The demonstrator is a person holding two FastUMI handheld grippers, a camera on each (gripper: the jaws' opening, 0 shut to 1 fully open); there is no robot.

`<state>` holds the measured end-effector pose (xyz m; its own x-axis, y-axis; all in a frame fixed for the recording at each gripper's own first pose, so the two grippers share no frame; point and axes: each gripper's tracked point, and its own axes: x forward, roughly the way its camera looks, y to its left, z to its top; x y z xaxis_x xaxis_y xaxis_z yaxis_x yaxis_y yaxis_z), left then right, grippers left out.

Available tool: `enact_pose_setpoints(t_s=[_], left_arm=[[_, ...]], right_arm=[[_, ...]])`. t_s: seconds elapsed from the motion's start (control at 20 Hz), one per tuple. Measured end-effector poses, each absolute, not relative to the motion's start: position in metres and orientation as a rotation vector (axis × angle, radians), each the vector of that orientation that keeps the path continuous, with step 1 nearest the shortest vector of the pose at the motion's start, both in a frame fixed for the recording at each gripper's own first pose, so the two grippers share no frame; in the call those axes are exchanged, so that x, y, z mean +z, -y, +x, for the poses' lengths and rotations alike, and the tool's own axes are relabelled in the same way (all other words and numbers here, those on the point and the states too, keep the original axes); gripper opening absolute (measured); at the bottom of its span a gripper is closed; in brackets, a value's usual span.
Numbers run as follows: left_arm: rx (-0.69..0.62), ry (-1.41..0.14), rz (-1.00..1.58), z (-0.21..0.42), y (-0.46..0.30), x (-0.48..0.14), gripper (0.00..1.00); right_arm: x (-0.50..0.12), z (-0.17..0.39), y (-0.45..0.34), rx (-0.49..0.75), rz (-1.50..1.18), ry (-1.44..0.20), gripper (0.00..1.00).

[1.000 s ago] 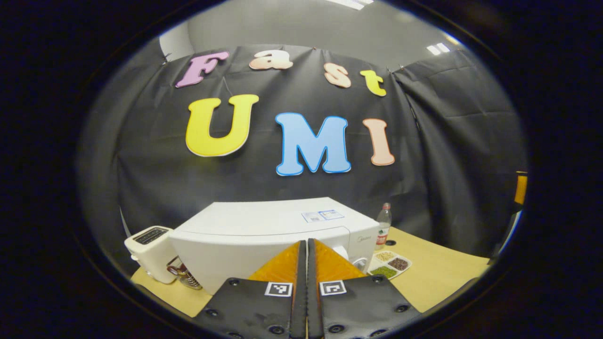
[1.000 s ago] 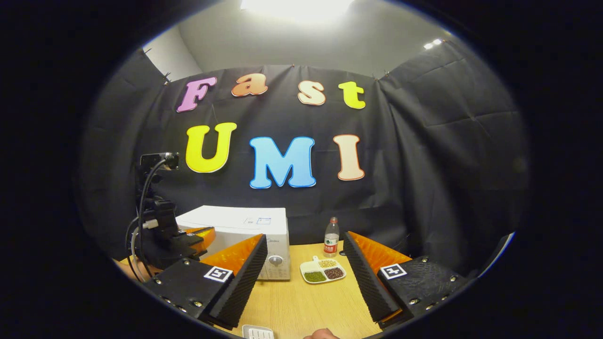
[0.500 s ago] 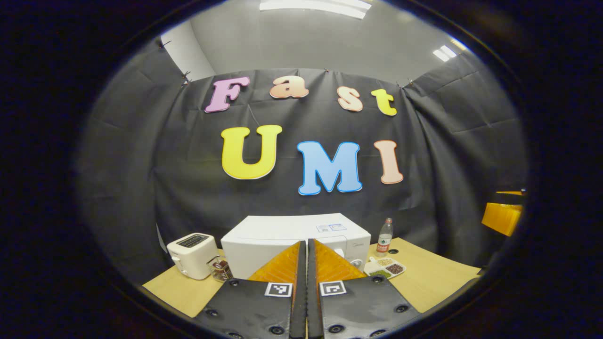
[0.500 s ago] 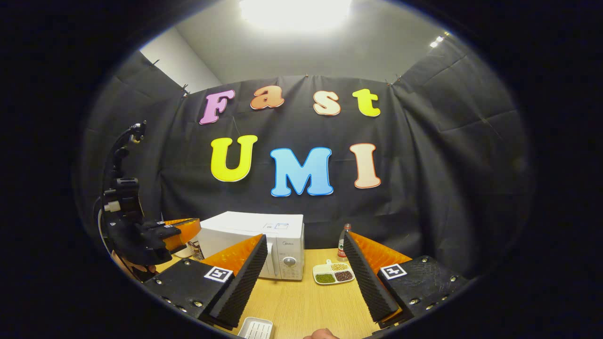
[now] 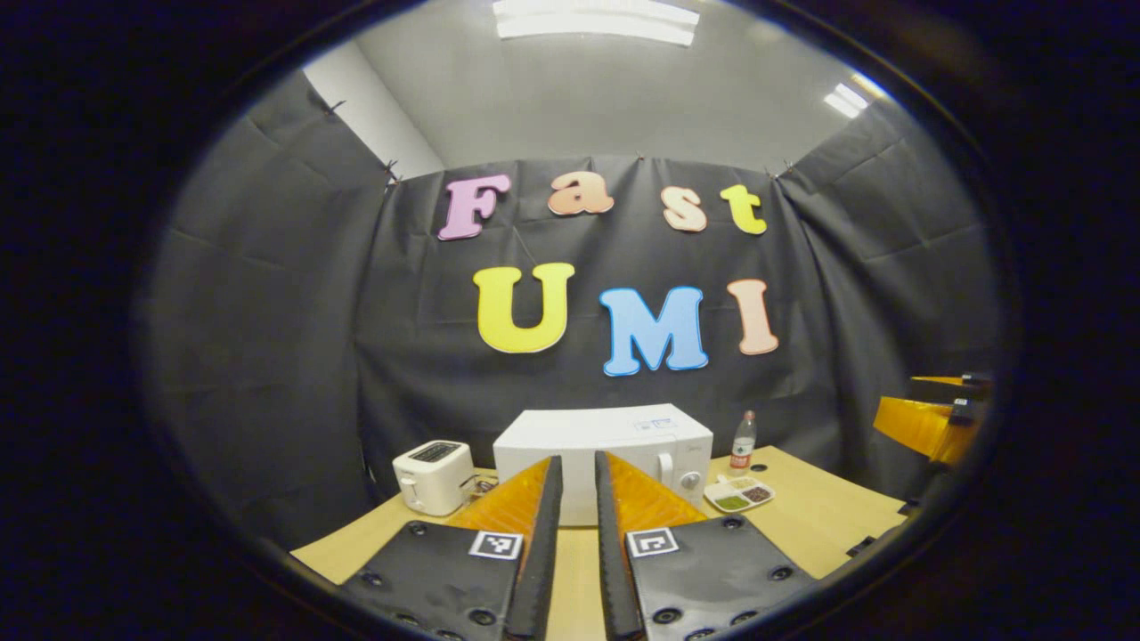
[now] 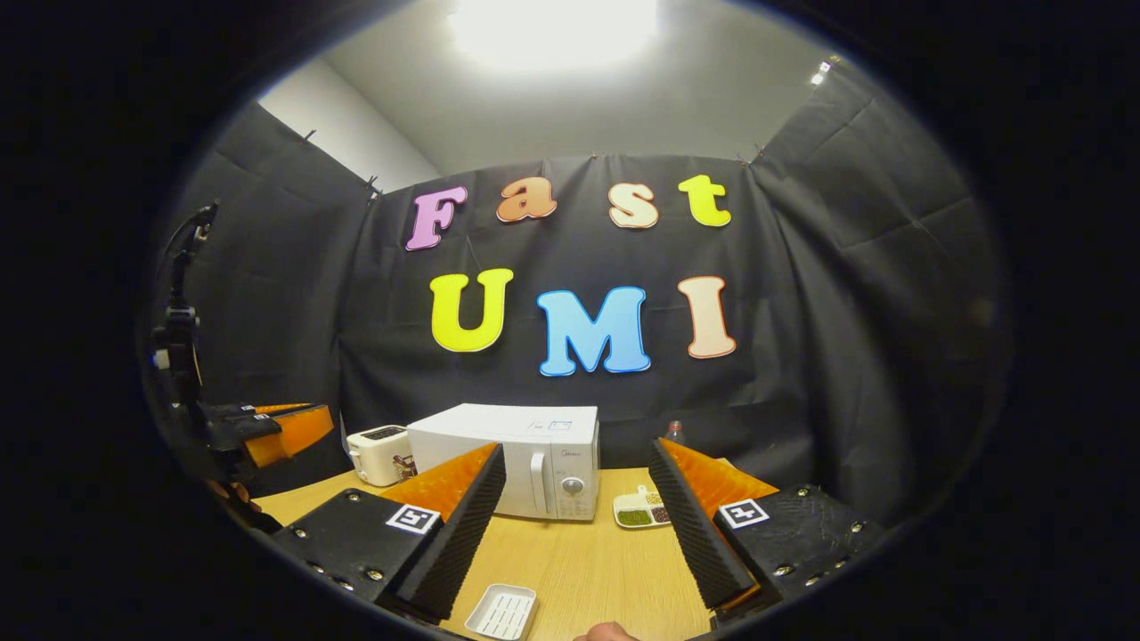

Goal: Open the microwave oven with the left hand, put the food in, and close the microwave oven.

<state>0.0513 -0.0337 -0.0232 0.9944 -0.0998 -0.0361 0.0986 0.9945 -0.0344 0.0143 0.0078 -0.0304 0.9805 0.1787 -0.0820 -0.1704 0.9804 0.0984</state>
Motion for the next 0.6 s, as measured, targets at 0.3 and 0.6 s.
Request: enact_pose_setpoints(t_s=[0.3, 0.6], left_arm=[[-0.099, -0.020, -0.015, 0.017, 0.003, -0.015, 0.80], [-0.093, 0.016, 0.003, 0.004, -0.018, -0.005, 1.00]], right_arm=[[-0.024, -0.008, -0.029, 0.174, 0.081, -0.079, 0.98], [-0.010, -0.018, -0.058, 0.189, 0.080, -0.058, 0.98]])
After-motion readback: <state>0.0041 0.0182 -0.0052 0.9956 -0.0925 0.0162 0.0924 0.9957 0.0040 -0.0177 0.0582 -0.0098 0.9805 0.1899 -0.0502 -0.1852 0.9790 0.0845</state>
